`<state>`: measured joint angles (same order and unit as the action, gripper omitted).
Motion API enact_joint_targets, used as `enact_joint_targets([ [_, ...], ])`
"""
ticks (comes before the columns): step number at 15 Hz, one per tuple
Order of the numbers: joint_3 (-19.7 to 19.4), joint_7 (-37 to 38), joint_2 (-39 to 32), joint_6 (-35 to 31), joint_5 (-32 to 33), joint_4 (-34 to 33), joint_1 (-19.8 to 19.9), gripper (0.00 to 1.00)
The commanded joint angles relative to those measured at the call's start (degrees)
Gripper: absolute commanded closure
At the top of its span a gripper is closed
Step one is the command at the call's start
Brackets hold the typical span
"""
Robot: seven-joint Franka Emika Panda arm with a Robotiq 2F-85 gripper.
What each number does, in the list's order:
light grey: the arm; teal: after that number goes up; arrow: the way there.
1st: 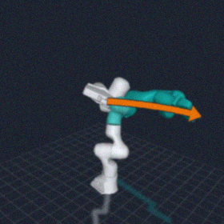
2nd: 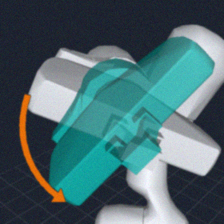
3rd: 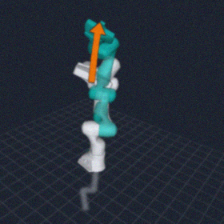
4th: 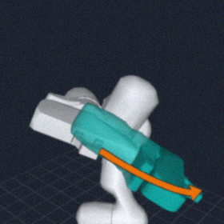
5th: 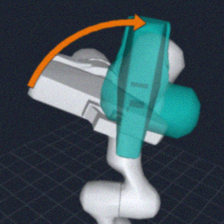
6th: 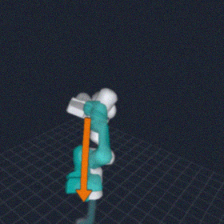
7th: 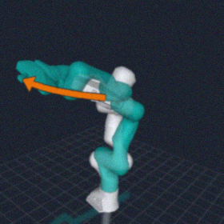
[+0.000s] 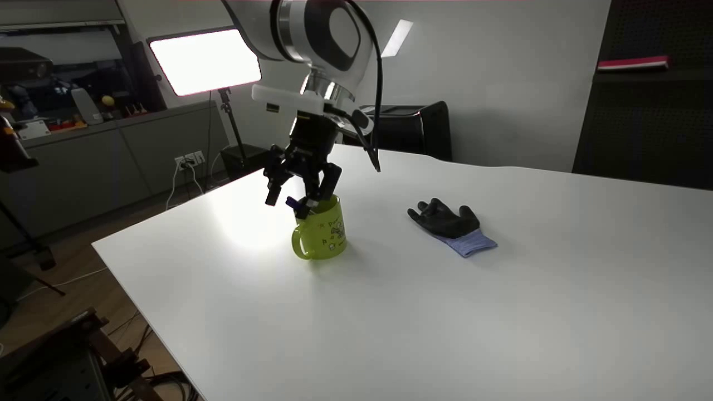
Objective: Pick the marker and put it in the cup
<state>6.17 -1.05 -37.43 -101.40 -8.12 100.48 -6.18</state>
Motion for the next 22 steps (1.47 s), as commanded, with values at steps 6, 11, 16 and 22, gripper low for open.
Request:
enact_joint_targets([
  [6,-0.31,1.78,3.10,-3.17,4.10,0.50,-2.68,0.00],
  [11,-0.18,1.51,5.09,-2.95,5.51,0.25,-3.24,0.00],
  [16,-0.51,2.82,9.94,-9.05,8.41,3.95,-3.98,0.00],
  [22,-0.46,5.21,14.79,-17.21,11.34,9.98,-4.67,0.00],
])
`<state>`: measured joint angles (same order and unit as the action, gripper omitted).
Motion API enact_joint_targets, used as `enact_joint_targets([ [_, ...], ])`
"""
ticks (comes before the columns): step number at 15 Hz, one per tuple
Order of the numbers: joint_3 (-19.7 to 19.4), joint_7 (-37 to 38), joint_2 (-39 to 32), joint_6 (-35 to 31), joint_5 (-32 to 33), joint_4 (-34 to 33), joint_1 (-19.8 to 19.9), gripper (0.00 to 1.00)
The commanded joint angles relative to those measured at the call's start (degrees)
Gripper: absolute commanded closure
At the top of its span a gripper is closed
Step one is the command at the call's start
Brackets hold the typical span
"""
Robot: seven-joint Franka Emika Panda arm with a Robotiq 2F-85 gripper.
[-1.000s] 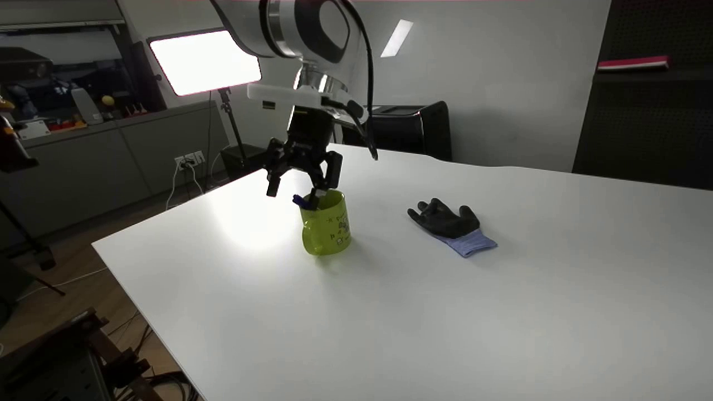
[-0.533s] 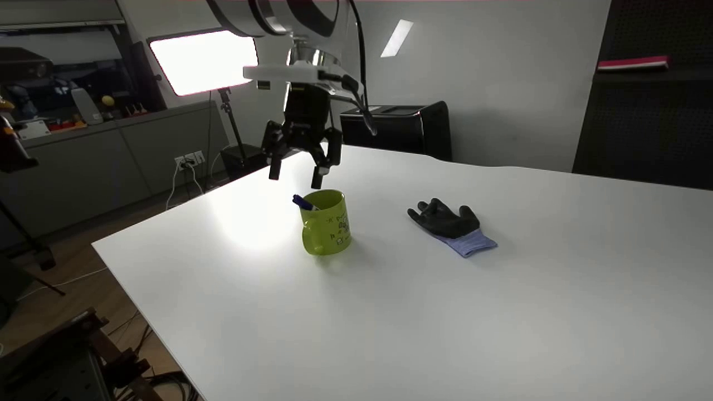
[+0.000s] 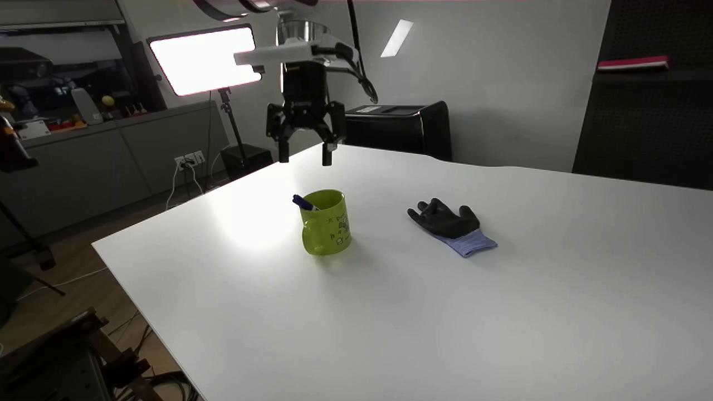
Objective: Pick the marker and put it in the cup
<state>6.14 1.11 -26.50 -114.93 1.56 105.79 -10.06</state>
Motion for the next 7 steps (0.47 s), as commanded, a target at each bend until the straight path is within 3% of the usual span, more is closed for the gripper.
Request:
enact_joint_targets([
  [1,-0.35,3.16,4.53,-4.92,1.91,5.79,-0.83,0.00],
  [3,0.16,1.87,6.02,-6.20,1.94,8.01,-0.58,0.00],
  [4,0.28,1.05,2.78,-4.55,1.16,4.34,-0.21,0.00],
  [7,0.42,1.05,4.18,-5.45,1.20,6.30,-0.28,0.00],
])
